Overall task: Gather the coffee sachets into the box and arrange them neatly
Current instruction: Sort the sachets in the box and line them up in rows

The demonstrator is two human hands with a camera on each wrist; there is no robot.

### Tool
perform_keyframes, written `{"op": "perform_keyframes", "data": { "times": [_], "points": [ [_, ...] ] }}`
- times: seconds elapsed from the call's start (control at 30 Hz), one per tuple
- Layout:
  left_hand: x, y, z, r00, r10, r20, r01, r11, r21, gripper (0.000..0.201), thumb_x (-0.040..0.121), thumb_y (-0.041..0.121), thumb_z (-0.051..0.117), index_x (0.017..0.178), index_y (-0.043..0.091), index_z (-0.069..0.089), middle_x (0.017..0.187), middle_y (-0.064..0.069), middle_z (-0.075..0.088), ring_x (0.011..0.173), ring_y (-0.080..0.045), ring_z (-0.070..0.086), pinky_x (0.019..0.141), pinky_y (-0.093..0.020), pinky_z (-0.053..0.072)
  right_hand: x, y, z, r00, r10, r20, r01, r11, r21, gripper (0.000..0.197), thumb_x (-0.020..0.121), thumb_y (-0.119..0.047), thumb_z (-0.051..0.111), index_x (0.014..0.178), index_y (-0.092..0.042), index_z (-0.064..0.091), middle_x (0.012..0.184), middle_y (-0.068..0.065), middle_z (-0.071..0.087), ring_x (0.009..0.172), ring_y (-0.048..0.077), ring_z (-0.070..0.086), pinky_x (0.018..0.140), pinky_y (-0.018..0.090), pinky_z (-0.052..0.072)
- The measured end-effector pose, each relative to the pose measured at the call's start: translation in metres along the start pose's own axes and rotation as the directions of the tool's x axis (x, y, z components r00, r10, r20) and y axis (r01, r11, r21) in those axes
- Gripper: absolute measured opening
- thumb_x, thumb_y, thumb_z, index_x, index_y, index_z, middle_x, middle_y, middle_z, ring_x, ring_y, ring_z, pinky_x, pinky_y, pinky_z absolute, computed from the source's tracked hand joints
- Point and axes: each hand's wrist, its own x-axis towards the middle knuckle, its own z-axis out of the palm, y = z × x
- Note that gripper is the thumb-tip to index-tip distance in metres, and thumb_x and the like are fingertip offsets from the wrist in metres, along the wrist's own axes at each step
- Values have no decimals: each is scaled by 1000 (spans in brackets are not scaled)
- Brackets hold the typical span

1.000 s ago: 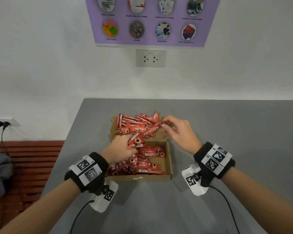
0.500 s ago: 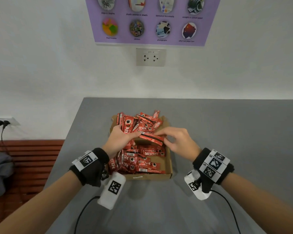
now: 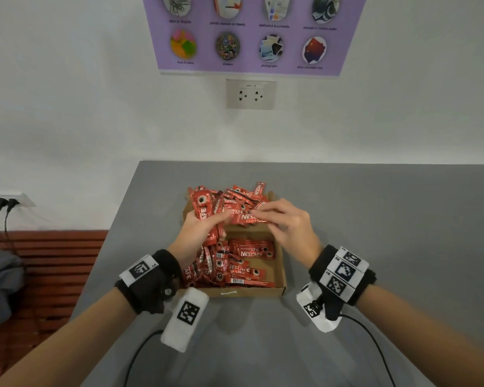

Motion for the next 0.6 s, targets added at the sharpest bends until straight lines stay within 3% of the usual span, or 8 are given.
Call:
{"op": "perform_keyframes", "data": {
  "times": [0.07, 0.13, 0.23, 0.33, 0.43, 0.53, 0.6],
  "points": [
    [0, 0, 2, 998, -36, 59, 34, 999, 34, 16, 80, 17, 69, 92, 9, 62, 75, -13, 68, 69, -31, 62, 74, -36, 57, -3, -2, 2, 997, -61, 49, 62, 998, -10, 29, 82, -9, 50, 104, -7, 71, 96, 9, 67, 94, 8, 51, 93, 7, 38],
    [0, 1, 5, 999, -9, 49, 6, 998, 57, 21, 79, 14, 71, 99, 13, 63, 94, -15, 70, 88, -38, 65, 83, -43, 55, -5, -4, 3, 989, -58, 137, 57, 998, 13, 35, 82, -9, 47, 111, -8, 67, 99, 8, 65, 97, 8, 49, 94, 9, 38],
    [0, -1, 5, 998, 57, -22, -54, 993, 105, 33, 78, 14, 73, 108, 13, 60, 99, -3, 70, 92, -24, 68, 77, -33, 56, -6, -6, -5, 951, 86, 296, -105, 993, 52, 49, 82, -22, 41, 128, -13, 55, 108, 1, 61, 100, 4, 45, 93, 16, 39],
    [0, -3, 5, 990, 138, -20, -131, 967, 218, 27, 77, 14, 75, 100, 20, 61, 96, 4, 69, 89, -13, 67, 77, -27, 55, -4, -5, -10, 906, 160, 392, -167, 986, -17, 44, 89, -40, 39, 116, -16, 65, 102, -9, 63, 91, -1, 43, 82, 17, 35],
    [-2, -3, 9, 975, 222, 5, -214, 935, 284, 22, 78, 17, 73, 97, 22, 62, 93, 9, 69, 86, -7, 67, 77, -22, 54, 0, -6, -9, 873, 155, 462, -121, 987, -102, 24, 90, -31, 58, 102, -15, 71, 93, -8, 66, 79, -6, 38, 74, 10, 31],
    [-1, -5, 7, 968, 249, -10, -227, 897, 379, 21, 82, 19, 70, 101, 18, 62, 90, 9, 68, 79, -3, 66, 68, -14, 52, -2, -1, -6, 797, 310, 518, -258, 951, -172, 17, 89, -21, 61, 100, -11, 72, 93, -1, 69, 67, -7, 45, 68, 5, 38],
    [-1, -11, 0, 968, 229, 98, -240, 747, 620, 20, 85, 19, 66, 104, 17, 59, 94, 5, 65, 74, -4, 62, 65, -14, 51, -2, 4, -9, 796, 418, 437, -386, 908, -165, 15, 89, -16, 62, 98, -8, 72, 92, 3, 70, 68, -2, 53, 73, 11, 48]
  ]
}}
